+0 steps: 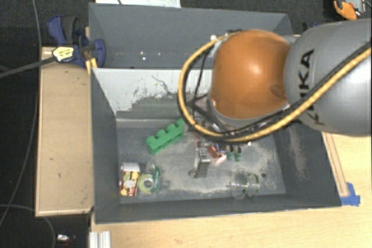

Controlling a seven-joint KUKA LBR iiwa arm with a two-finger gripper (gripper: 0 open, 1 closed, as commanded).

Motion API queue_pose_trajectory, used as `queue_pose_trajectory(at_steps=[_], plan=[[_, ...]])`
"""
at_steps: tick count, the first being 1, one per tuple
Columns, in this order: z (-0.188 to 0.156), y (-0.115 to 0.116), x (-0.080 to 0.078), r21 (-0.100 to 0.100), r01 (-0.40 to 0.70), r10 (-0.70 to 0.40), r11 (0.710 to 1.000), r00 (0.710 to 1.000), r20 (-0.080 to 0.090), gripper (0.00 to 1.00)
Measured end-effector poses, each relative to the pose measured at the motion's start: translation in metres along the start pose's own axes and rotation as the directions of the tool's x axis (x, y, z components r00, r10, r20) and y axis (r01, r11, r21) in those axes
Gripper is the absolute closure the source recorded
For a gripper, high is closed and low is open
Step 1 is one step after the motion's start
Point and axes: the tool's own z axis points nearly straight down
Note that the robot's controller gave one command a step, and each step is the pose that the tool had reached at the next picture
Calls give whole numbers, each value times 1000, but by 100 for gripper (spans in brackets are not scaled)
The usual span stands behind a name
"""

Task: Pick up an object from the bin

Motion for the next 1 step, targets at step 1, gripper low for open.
queue_pose_trajectory(at_steps=[1], plan=[[-4, -1, -2, -1, -6, 6, 1000, 1000, 7, 0]])
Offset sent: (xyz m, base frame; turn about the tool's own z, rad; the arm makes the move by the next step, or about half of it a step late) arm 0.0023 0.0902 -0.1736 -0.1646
